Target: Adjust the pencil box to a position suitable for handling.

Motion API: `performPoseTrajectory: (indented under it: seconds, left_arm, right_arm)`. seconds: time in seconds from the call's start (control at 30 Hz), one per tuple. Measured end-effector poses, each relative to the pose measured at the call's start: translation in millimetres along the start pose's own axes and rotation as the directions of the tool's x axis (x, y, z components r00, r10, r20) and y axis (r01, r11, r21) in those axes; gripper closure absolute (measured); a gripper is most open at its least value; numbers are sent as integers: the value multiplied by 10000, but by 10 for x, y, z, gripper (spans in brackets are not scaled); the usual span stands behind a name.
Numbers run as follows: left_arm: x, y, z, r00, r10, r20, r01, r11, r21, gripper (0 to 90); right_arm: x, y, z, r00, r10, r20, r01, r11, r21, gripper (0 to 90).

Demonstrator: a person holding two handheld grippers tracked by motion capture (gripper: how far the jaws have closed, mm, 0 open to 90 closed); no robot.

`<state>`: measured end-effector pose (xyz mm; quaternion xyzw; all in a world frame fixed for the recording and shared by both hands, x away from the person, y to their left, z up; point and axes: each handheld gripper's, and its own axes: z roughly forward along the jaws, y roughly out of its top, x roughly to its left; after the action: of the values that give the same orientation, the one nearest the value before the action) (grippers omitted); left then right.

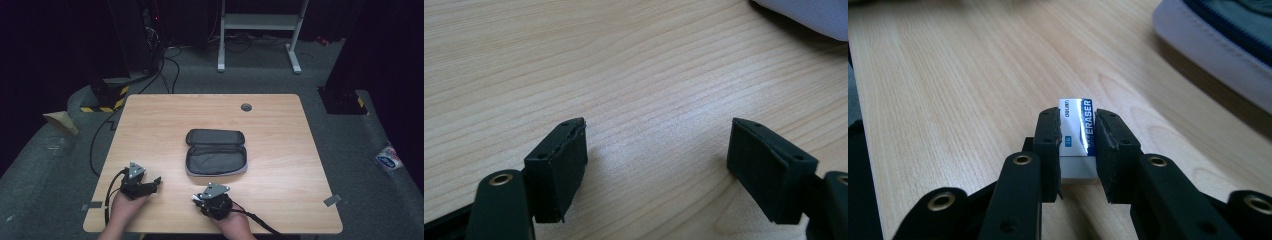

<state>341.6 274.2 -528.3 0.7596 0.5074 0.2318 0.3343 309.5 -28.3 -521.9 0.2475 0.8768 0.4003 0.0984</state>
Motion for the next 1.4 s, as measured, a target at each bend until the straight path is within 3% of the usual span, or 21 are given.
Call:
performPoseTrajectory:
  seconds: [0.6, 1.0, 1.4]
  left_arm:
    - [-2, 0, 1, 10000, -6, 5, 6, 10000, -1, 243]
    - [-2, 0, 1, 10000, -2, 8, 2, 10000, -3, 243]
    - [-5, -1, 1, 10000, -32, 18, 32, 10000, -10, 243]
  right_arm:
    - [-281, 147, -314, 9936, 733, 865, -642, 9926, -1032, 726]
    - [-438, 179, -448, 9860, 997, 1338, -814, 9874, -1359, 726]
    - [-647, 225, -571, 9711, 1334, 1979, -1035, 9826, -1545, 728]
